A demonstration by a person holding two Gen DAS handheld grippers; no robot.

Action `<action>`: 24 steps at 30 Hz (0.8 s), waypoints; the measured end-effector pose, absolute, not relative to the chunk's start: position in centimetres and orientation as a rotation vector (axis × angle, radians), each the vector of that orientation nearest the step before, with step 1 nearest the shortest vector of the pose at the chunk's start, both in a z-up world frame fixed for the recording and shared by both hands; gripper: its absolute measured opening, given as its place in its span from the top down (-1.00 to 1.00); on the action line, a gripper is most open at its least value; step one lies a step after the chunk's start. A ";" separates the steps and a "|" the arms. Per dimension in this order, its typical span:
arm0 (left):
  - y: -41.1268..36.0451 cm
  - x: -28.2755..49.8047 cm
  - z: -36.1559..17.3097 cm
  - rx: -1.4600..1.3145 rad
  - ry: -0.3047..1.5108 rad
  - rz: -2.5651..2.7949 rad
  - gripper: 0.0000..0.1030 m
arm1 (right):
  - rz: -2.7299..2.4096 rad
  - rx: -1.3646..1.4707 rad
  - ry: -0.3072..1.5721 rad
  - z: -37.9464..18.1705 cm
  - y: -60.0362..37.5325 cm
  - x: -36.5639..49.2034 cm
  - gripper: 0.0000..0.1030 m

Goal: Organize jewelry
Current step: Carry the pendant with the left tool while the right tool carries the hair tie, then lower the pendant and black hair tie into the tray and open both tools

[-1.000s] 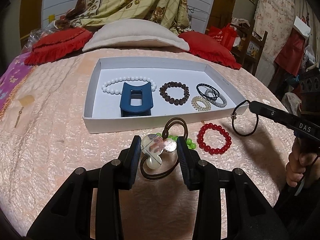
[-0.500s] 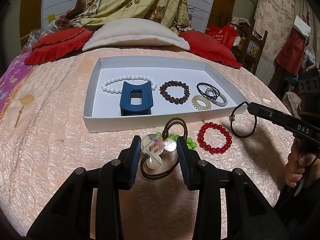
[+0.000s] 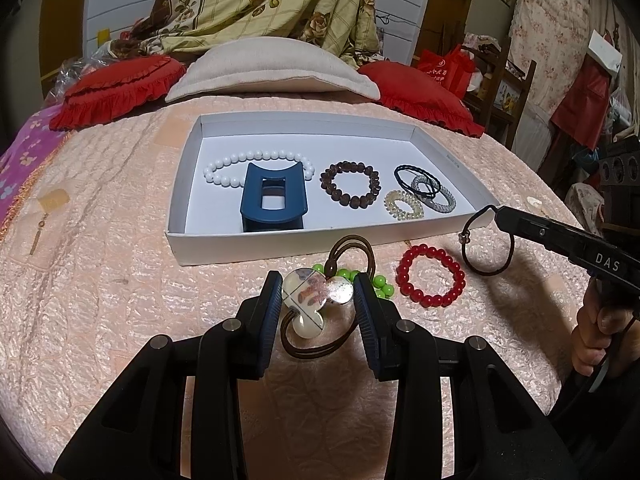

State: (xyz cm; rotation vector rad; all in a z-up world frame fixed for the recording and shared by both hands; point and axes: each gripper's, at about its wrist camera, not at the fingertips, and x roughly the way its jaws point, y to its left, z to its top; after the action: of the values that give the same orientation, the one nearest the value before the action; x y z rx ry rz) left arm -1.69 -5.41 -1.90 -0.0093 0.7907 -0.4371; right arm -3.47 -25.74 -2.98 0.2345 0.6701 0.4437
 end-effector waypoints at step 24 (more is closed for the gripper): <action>-9.2 6.2 2.5 -0.052 0.723 -0.498 0.32 | 0.447 0.351 0.617 0.6 -27.7 4.9 0.95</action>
State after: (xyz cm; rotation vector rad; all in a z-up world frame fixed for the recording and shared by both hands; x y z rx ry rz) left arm 6.24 -9.24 2.45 -0.0520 0.7227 -0.4977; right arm 4.89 -27.72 0.64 0.3507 0.6172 0.4468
